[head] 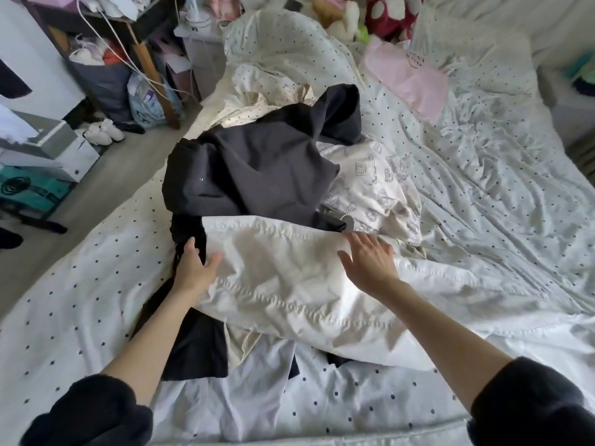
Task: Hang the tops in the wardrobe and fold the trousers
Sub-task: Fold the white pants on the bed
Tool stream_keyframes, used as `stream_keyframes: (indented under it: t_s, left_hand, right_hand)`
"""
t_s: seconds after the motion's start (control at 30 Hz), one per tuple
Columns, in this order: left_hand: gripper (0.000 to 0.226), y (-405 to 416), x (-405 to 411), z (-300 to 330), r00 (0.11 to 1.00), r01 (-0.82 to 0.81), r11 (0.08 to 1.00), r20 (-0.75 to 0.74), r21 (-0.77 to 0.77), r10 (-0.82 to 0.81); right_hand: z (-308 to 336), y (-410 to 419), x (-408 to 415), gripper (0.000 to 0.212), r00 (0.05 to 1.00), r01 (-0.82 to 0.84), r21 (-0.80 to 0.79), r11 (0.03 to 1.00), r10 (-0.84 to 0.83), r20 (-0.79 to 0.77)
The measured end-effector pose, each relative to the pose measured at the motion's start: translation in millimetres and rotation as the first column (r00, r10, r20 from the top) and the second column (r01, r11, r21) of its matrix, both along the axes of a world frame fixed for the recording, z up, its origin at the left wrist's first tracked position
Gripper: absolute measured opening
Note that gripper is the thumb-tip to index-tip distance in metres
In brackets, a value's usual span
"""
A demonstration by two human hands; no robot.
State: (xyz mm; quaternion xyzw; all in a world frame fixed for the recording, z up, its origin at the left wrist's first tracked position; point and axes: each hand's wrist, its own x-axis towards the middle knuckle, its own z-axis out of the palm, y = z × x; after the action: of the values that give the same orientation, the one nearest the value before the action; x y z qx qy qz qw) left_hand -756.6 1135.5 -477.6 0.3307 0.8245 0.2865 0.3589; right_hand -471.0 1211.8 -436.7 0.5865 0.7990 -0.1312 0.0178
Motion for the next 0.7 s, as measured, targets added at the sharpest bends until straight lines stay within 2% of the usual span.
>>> stream_keyframes:
  t_s: [0.07,0.13,0.17,0.23,0.33,0.37,0.43,0.47,0.53,0.6,0.7]
  left_hand:
    - [0.064,5.3,-4.4,-8.3,0.997,-0.040,0.997,0.059,-0.066,0.044]
    - [0.023,5.9,-7.1,-15.2,0.998,-0.054,0.998,-0.014,-0.042,0.053]
    - [0.018,5.0,-7.4,-15.0,0.997,-0.066,0.998,-0.047,0.000,0.065]
    - [0.037,7.6,-15.5,-13.3,0.989,-0.092,0.991,-0.105,0.097,0.102]
    - [0.033,15.6,-32.0,-1.7,0.952,-0.138,0.968,-0.242,0.210,0.189]
    - [0.028,18.2,-36.2,0.3,0.940,-0.150,0.967,-0.272,0.207,0.204]
    - [0.014,19.7,-39.6,-0.9,0.920,-0.170,0.967,-0.321,0.190,0.224]
    - [0.014,18.0,-36.9,-0.6,0.910,-0.173,0.969,-0.346,0.177,0.226]
    - [0.031,9.7,-23.7,-1.4,0.895,-0.171,0.971,-0.386,0.165,0.223]
    - [0.035,-2.0,-4.0,-0.6,0.881,-0.108,0.969,-0.429,0.222,0.197]
    - [0.035,-21.2,42.0,-3.6,0.875,0.105,0.940,-0.479,0.325,0.068]
  right_hand:
    - [-5.9,6.8,-8.6,0.044,0.999,0.013,-0.047,0.999,-0.011,0.033]
    - [-13.2,10.4,-18.0,0.033,0.999,0.029,0.009,1.000,-0.029,0.046]
    - [-14.8,11.1,-21.5,0.027,0.999,0.027,0.066,0.997,-0.030,0.035]
    - [-11.9,15.2,-31.2,0.014,0.999,0.026,0.208,0.978,-0.017,-0.045]
    - [-5.2,25.3,-46.1,0.006,0.990,0.044,0.406,0.913,0.016,-0.142]
    - [-2.8,27.7,-52.7,0.006,0.988,0.046,0.399,0.916,0.018,-0.155]
    - [-2.9,26.1,-65.5,0.019,0.986,0.036,0.302,0.953,0.016,-0.167]
    - [-5.8,21.1,-68.7,0.029,0.985,0.021,0.262,0.965,0.025,-0.172]
    - [-12.4,3.4,-64.7,0.044,0.982,-0.021,0.226,0.974,0.063,-0.179]
    - [-21.7,-19.0,-51.6,0.048,0.977,-0.061,0.217,0.974,0.103,-0.188]
    - [-34.0,-54.9,-13.7,0.047,0.986,-0.073,0.202,0.977,0.102,-0.135]
